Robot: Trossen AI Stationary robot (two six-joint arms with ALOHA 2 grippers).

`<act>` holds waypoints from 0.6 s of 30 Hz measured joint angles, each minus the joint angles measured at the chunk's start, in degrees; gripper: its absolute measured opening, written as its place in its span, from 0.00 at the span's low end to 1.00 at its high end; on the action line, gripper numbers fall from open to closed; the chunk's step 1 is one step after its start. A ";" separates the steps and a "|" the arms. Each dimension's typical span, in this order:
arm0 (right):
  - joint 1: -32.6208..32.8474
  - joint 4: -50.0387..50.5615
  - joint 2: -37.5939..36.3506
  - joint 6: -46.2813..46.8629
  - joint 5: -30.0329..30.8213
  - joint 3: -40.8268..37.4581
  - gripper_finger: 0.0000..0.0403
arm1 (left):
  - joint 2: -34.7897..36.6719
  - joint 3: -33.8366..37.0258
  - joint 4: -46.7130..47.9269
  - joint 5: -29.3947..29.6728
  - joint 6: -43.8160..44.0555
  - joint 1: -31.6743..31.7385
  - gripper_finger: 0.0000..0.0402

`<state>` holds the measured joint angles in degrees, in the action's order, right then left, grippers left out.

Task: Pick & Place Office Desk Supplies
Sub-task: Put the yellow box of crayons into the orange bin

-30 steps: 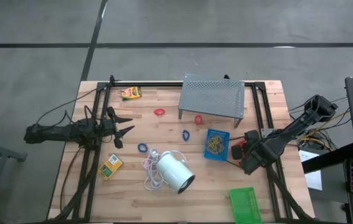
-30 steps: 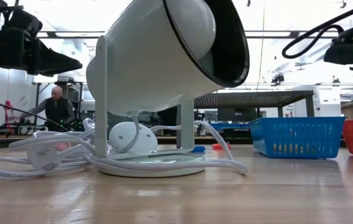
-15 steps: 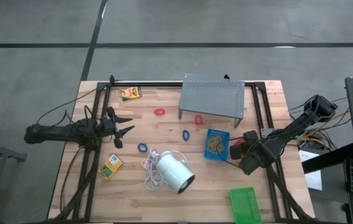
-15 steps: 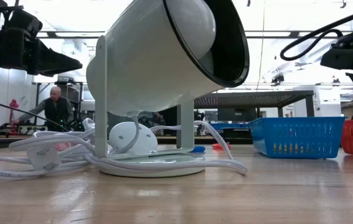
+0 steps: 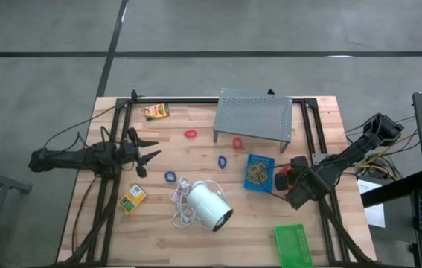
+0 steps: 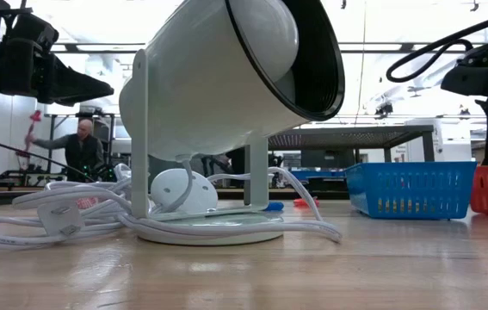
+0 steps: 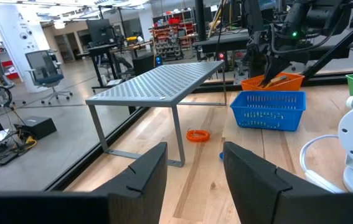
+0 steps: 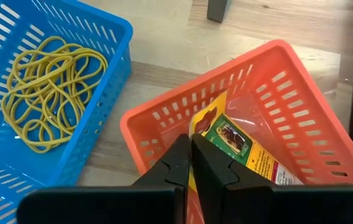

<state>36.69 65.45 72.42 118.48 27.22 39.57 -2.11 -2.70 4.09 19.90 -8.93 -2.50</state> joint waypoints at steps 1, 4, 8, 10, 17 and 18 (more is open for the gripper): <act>0.00 -0.08 0.00 0.00 0.00 0.00 0.05 | 0.00 -0.02 0.00 -0.02 0.00 0.00 0.40; 0.00 -0.07 0.00 -0.15 -0.02 0.00 0.10 | 0.00 -0.02 0.01 -0.02 0.00 0.00 0.40; 0.00 -0.05 0.00 -0.35 -0.02 0.00 0.18 | 0.00 -0.01 0.01 -0.02 0.00 0.00 0.40; 0.00 -0.05 0.00 -0.35 -0.02 0.00 0.21 | 0.00 -0.01 0.01 0.00 0.00 0.00 0.40; 0.00 0.10 -0.02 -0.35 -0.02 0.00 0.24 | 0.00 0.00 -0.01 -0.02 0.00 0.00 0.40; 0.00 0.18 -0.02 -0.40 -0.02 0.00 0.24 | 0.00 0.00 0.01 -0.02 0.00 0.00 0.40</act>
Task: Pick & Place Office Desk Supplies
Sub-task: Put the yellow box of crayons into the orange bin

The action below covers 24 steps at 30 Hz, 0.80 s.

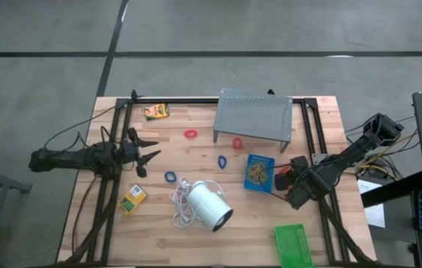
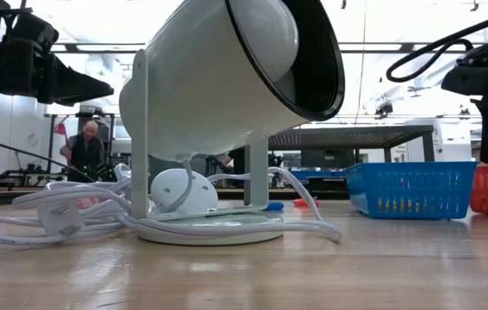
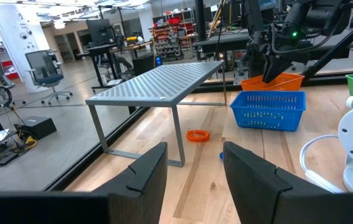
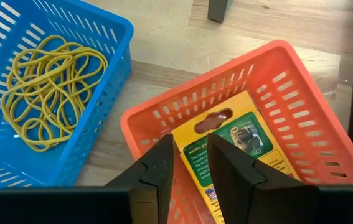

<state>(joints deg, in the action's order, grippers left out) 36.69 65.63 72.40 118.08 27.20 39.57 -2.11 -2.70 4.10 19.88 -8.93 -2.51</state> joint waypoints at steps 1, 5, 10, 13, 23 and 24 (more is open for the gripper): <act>0.01 0.20 0.00 -0.10 0.00 0.01 0.24 | 0.00 -0.01 0.00 0.00 0.00 0.00 0.40; 0.04 1.56 0.00 -0.19 0.45 0.80 0.23 | 0.00 0.00 0.00 0.00 0.00 0.00 0.40; 0.04 6.22 0.00 -1.96 1.34 4.26 0.24 | 0.00 0.00 -0.02 0.02 0.00 0.00 0.40; 0.04 9.01 0.00 -5.52 2.14 7.80 0.24 | 0.00 0.00 -0.01 0.00 0.00 0.00 0.40; 0.17 10.19 -0.02 -25.34 24.62 19.80 0.24 | 0.00 -0.01 -0.02 0.00 0.00 0.00 0.40; 0.17 9.08 -0.02 -28.48 27.03 20.37 0.24 | 0.00 -0.02 -0.02 0.02 0.00 0.00 0.40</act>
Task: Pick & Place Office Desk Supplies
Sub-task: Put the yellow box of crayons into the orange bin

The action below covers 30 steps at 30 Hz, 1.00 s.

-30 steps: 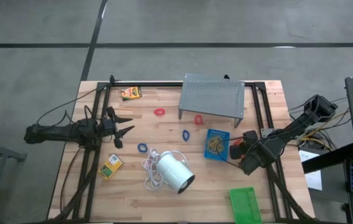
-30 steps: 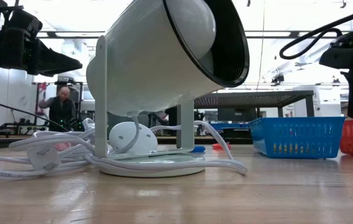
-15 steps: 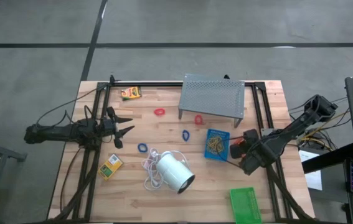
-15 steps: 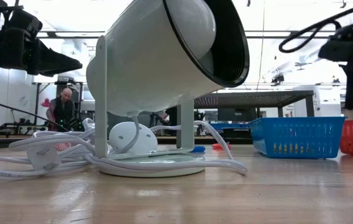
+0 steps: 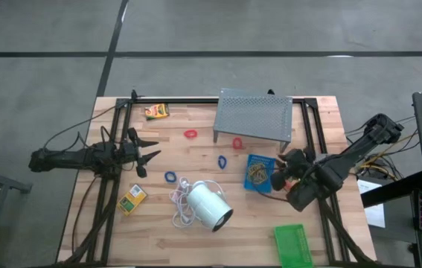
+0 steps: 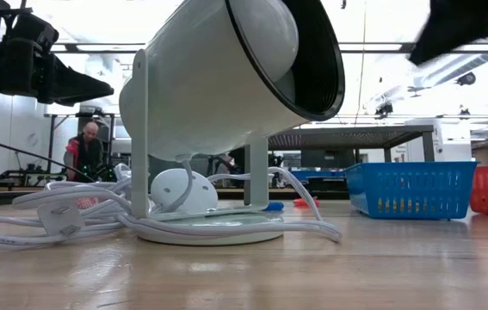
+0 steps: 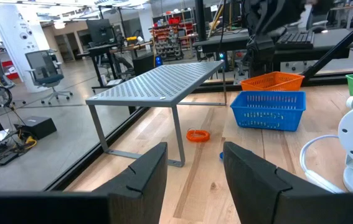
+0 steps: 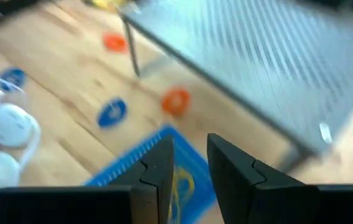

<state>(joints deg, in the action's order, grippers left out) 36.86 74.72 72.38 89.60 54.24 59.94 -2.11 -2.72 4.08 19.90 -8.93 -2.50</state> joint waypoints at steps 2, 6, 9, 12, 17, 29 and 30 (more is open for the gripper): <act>-0.02 -3.30 0.02 -6.09 3.19 0.74 0.24 | 0.00 0.02 0.02 0.00 0.00 0.00 0.40; -0.13 -10.60 0.08 -17.82 6.44 1.44 0.24 | 0.00 0.02 0.02 -0.01 0.00 -0.02 0.40; -0.17 -12.44 0.07 -20.62 8.60 2.07 0.24 | 0.00 0.00 0.02 0.00 0.00 -0.02 0.40; -0.17 -12.44 -0.35 -22.61 10.62 2.30 0.24 | 0.00 0.01 0.01 0.00 0.00 0.00 0.40; -0.68 -15.54 -2.56 -31.43 13.24 0.28 0.24 | 0.00 0.01 0.02 -0.02 0.00 0.00 0.40; -14.48 -55.03 -16.37 -72.76 -6.54 -12.84 0.24 | 0.00 0.01 0.01 -0.01 0.00 0.00 0.40; -16.99 -61.41 -17.64 -77.23 -13.16 -15.13 0.24 | 0.00 0.00 0.00 0.00 0.00 0.00 0.40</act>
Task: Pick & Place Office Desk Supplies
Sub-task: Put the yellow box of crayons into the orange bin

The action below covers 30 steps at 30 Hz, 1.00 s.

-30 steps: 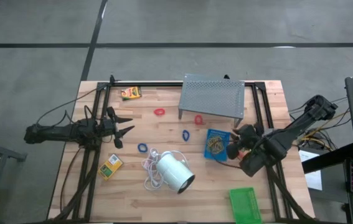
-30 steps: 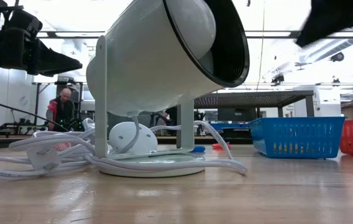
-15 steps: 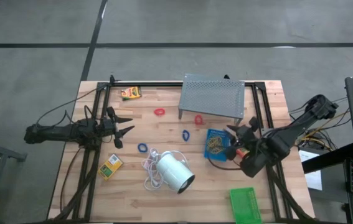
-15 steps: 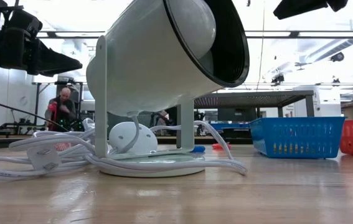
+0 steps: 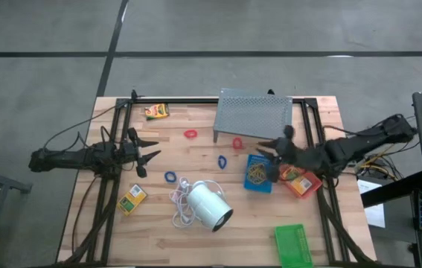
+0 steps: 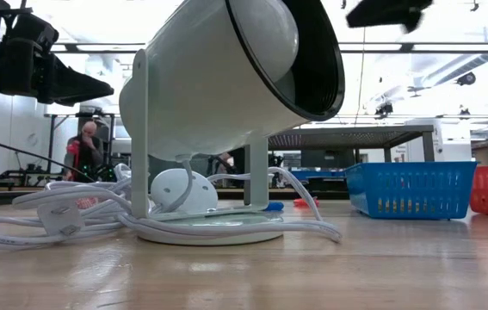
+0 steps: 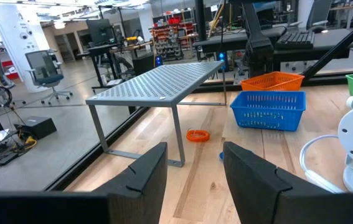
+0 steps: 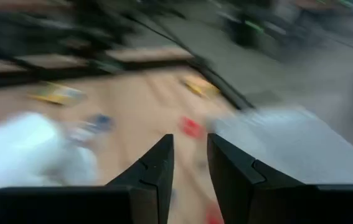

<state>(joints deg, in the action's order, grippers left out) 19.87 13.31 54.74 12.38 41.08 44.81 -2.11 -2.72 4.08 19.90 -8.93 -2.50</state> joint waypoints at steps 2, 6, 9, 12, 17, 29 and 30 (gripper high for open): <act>-4.94 -11.89 -1.74 -8.96 -11.68 -4.57 0.24 | -0.02 0.01 0.00 -0.01 0.00 -0.01 0.40; -12.75 -28.94 -2.95 -20.30 -25.30 -11.39 0.24 | -0.02 0.01 0.02 0.00 0.00 -0.02 0.40; -15.80 -32.12 -3.09 -21.81 -27.35 -13.47 0.23 | -0.02 0.00 0.02 -0.01 0.00 0.00 0.40; -17.46 -31.46 -3.40 -21.10 -27.46 -13.56 0.21 | -0.02 0.02 0.00 -0.02 0.00 -0.01 0.40; -17.49 -31.09 -3.63 -20.07 -27.63 -13.48 0.19 | -0.02 0.02 0.02 0.00 0.00 0.00 0.40; -17.52 -31.20 -3.73 -19.88 -27.49 -13.41 0.18 | -0.02 0.01 0.00 -0.01 0.00 0.00 0.40; -17.52 -31.18 -3.71 -19.94 -27.49 -13.41 0.18 | -0.02 0.00 0.01 -0.01 0.00 0.00 0.40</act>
<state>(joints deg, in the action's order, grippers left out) 2.35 -17.87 51.02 -7.57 13.58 31.40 -2.13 -2.71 4.09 19.89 -8.93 -2.50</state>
